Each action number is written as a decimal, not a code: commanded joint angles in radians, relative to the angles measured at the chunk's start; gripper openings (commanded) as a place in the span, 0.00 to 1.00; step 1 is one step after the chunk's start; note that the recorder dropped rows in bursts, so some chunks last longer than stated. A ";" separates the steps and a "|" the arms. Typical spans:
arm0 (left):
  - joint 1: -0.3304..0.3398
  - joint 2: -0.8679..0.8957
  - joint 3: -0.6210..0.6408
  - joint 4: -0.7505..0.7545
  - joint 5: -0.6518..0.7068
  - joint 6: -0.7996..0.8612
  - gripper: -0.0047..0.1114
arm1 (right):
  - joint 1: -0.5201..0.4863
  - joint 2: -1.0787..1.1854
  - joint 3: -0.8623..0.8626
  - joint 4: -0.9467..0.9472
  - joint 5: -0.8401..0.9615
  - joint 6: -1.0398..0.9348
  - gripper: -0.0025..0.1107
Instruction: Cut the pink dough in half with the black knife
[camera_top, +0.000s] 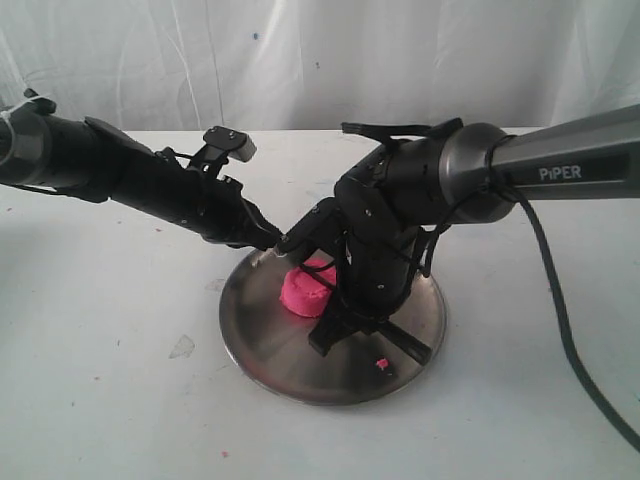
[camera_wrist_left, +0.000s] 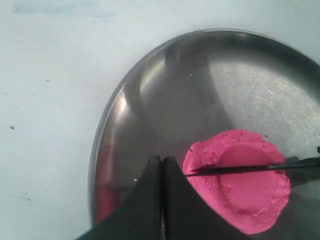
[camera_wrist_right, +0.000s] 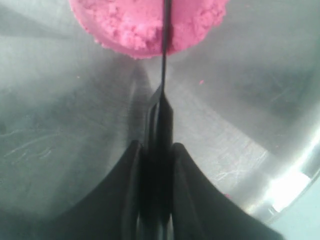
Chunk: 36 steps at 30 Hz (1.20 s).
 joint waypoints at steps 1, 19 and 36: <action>-0.001 -0.028 0.005 0.009 0.007 -0.009 0.04 | -0.005 0.003 -0.005 0.003 0.010 -0.021 0.02; -0.001 0.072 -0.019 -0.138 0.082 0.069 0.04 | -0.005 0.003 -0.005 0.003 0.010 -0.024 0.02; -0.001 0.123 -0.068 -0.033 0.130 -0.045 0.04 | -0.005 0.003 -0.010 0.003 0.018 -0.025 0.02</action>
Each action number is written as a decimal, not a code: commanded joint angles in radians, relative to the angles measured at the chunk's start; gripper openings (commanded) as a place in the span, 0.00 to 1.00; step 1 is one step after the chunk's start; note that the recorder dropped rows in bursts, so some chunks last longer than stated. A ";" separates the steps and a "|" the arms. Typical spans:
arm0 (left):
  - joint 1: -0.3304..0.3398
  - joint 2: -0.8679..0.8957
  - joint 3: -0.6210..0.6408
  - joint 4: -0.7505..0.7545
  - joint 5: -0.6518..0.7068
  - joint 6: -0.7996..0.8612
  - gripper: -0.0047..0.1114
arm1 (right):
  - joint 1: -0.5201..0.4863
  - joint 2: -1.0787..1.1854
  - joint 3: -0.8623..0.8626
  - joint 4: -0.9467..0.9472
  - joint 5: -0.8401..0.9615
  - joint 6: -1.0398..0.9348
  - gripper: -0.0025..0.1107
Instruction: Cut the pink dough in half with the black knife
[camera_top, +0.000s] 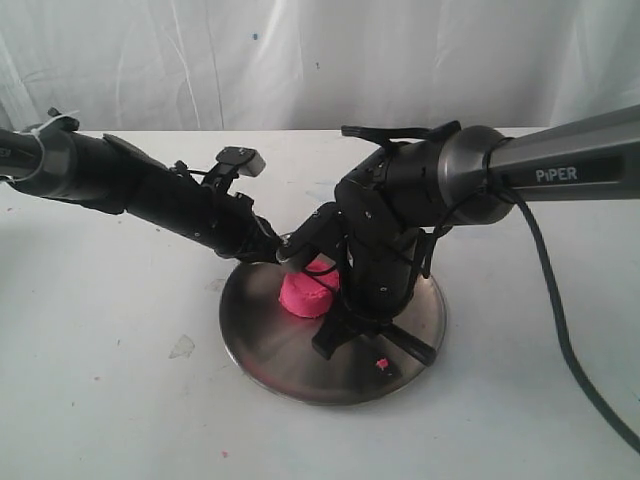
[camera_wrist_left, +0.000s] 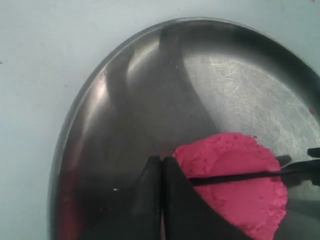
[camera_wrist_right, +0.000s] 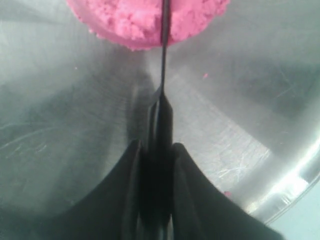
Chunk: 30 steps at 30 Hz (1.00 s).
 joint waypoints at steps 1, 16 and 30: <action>-0.001 0.030 -0.005 -0.004 0.036 -0.007 0.04 | -0.005 -0.003 -0.010 0.003 0.007 -0.010 0.02; 0.000 0.032 -0.026 0.006 0.054 -0.005 0.04 | -0.005 0.010 -0.010 0.005 -0.012 -0.010 0.02; 0.000 0.001 -0.026 0.036 0.054 -0.009 0.04 | -0.005 0.020 -0.011 0.001 -0.008 -0.010 0.02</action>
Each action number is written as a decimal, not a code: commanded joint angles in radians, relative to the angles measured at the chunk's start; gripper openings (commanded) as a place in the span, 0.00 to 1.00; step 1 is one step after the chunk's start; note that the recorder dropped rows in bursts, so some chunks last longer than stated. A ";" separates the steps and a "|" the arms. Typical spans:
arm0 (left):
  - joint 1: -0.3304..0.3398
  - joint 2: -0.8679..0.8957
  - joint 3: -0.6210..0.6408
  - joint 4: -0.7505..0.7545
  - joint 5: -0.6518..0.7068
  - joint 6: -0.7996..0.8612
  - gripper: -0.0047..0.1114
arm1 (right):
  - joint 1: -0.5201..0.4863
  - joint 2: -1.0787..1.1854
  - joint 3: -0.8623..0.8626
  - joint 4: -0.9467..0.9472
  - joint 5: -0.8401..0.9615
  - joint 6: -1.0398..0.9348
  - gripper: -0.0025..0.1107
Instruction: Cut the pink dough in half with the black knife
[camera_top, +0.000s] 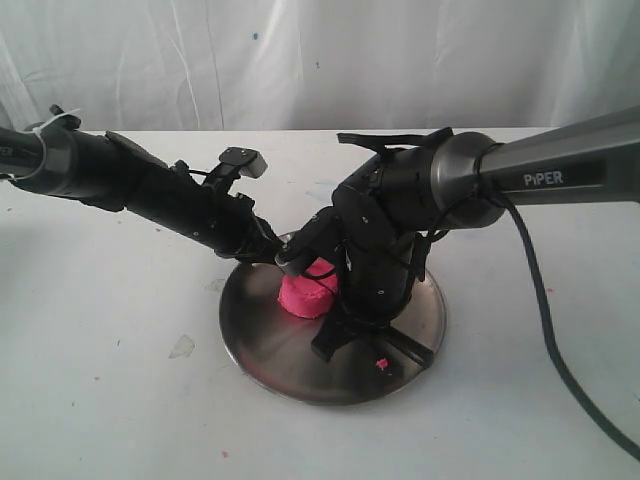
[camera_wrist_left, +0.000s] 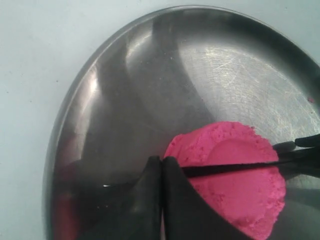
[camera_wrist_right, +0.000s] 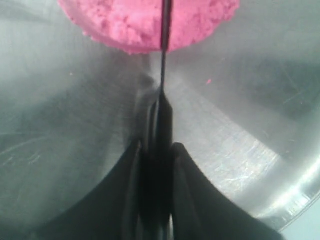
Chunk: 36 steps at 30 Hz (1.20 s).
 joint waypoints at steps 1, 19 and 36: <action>-0.001 -0.007 -0.004 -0.004 0.025 -0.005 0.04 | -0.005 -0.009 -0.003 0.003 0.000 -0.010 0.02; -0.001 0.041 -0.004 -0.001 0.028 -0.011 0.04 | -0.005 -0.043 -0.001 0.005 -0.004 -0.010 0.02; 0.048 -0.056 -0.004 0.053 0.006 -0.037 0.04 | -0.005 0.004 -0.001 0.132 -0.003 -0.100 0.02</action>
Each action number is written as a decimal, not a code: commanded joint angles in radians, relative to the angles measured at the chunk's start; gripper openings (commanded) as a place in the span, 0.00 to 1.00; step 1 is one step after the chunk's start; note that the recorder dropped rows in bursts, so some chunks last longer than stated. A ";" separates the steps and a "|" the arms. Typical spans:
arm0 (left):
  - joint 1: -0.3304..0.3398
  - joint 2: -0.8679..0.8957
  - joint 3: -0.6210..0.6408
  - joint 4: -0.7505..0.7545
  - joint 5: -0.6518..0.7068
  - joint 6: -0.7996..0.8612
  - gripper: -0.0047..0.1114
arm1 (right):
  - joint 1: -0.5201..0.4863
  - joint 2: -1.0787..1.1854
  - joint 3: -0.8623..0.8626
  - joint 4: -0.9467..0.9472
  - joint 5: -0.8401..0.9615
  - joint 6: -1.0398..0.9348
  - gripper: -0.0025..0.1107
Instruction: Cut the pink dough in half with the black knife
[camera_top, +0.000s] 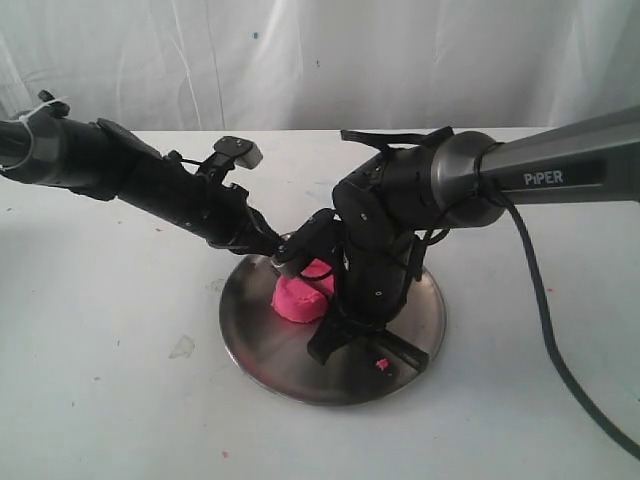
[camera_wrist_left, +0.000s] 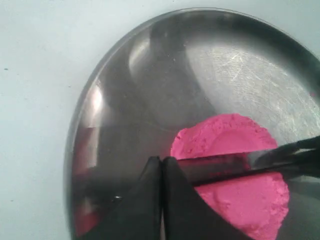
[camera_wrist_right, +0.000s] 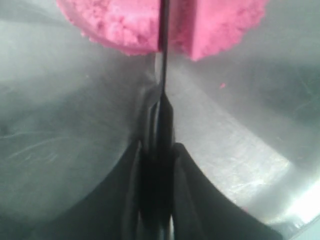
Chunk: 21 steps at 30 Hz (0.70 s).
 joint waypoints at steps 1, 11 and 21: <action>0.057 -0.026 -0.002 0.000 0.016 -0.057 0.04 | -0.005 0.002 -0.001 0.075 0.003 -0.053 0.02; 0.070 -0.026 -0.002 -0.009 0.043 -0.069 0.04 | -0.002 0.002 -0.001 -0.098 0.006 0.042 0.02; 0.070 -0.037 -0.002 -0.024 0.079 -0.086 0.04 | -0.012 0.000 -0.003 -0.197 0.014 0.143 0.02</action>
